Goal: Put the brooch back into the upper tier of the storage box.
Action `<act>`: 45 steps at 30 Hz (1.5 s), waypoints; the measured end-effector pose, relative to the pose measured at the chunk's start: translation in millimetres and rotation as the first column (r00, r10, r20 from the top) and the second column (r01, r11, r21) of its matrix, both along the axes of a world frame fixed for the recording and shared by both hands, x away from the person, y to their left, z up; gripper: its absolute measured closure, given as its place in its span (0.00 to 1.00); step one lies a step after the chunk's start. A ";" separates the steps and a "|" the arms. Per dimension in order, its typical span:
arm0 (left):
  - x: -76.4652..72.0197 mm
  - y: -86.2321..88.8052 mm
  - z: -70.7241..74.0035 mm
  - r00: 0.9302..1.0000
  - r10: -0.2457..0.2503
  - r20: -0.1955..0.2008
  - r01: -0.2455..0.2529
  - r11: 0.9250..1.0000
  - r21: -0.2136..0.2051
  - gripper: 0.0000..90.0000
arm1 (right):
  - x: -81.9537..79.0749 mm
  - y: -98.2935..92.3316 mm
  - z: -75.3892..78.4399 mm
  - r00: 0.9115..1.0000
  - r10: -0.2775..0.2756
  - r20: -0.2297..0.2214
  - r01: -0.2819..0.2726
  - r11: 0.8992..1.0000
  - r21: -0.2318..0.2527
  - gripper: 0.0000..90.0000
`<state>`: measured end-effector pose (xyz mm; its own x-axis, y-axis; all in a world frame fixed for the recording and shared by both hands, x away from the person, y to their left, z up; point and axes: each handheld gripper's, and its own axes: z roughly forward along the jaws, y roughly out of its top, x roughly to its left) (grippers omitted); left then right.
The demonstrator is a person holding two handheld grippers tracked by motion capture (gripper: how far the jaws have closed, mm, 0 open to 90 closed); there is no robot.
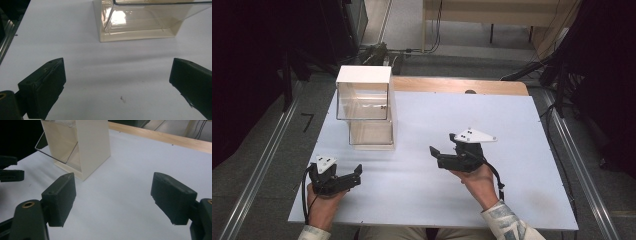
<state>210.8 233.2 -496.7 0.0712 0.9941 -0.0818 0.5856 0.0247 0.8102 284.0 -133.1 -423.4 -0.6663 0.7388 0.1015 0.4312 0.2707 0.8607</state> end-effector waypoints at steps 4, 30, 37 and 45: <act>-0.3 0.1 0.3 1.000 0.003 0.002 -0.003 1.000 0.000 0.02 | -3.3 -11.8 -3.2 1.000 -0.023 -0.002 0.023 1.000 0.001 0.20; -1.0 1.0 0.9 1.000 0.006 0.001 -0.006 1.000 0.000 0.02 | -19.1 -87.6 -17.0 0.984 -0.178 0.006 0.179 0.984 -0.023 0.20; -0.8 1.2 0.8 1.000 0.010 0.003 -0.010 1.000 -0.001 0.02 | -22.9 -114.9 -21.1 0.971 -0.240 0.008 0.241 0.970 -0.024 0.20; -0.7 1.7 0.9 1.000 0.012 0.004 -0.012 1.000 -0.004 0.02 | -29.6 -141.3 -27.5 0.952 -0.306 0.000 0.306 0.951 -0.032 0.20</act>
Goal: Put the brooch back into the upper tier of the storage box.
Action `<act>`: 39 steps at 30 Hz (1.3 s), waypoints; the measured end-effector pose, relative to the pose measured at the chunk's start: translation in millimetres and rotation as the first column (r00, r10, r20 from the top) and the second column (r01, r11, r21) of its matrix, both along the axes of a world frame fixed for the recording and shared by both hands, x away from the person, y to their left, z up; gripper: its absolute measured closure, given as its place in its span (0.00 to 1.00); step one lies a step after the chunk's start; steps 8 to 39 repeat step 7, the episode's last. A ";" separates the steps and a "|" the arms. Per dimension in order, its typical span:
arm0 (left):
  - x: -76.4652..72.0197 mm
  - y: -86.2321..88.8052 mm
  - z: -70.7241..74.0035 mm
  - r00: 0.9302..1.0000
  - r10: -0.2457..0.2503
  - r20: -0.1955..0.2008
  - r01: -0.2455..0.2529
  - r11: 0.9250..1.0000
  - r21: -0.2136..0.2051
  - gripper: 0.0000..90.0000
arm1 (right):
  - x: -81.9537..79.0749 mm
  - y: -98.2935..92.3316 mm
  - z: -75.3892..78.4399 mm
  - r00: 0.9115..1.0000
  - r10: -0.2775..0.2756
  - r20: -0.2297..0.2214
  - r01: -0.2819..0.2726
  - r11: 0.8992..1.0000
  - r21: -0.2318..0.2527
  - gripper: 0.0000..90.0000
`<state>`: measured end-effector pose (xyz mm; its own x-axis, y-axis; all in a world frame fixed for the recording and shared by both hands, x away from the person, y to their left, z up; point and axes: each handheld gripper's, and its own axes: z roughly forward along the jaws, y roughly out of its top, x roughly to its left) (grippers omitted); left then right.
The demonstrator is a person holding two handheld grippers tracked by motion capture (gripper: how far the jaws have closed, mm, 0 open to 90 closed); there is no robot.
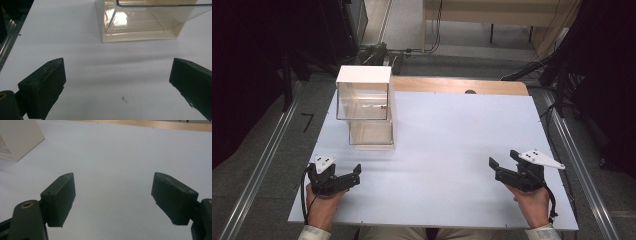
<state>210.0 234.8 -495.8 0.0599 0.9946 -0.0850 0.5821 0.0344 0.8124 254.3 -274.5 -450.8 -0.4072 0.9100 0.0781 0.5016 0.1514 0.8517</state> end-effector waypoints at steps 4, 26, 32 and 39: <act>-0.5 1.0 0.2 1.000 0.002 0.000 -0.002 1.000 0.000 0.02 | -3.4 -14.0 -2.1 0.999 -0.036 0.000 0.036 0.999 -0.003 0.20; -0.2 1.7 0.1 1.000 0.005 0.001 -0.005 1.000 -0.001 0.02 | -5.8 -26.0 -3.4 0.997 -0.072 -0.002 0.072 0.997 -0.001 0.20; -0.2 1.7 0.1 1.000 0.005 0.001 -0.005 1.000 -0.001 0.02 | -5.8 -26.0 -3.4 0.997 -0.072 -0.002 0.072 0.997 -0.001 0.20; -0.2 1.7 0.1 1.000 0.005 0.001 -0.005 1.000 -0.001 0.02 | -5.8 -26.0 -3.4 0.997 -0.072 -0.002 0.072 0.997 -0.001 0.20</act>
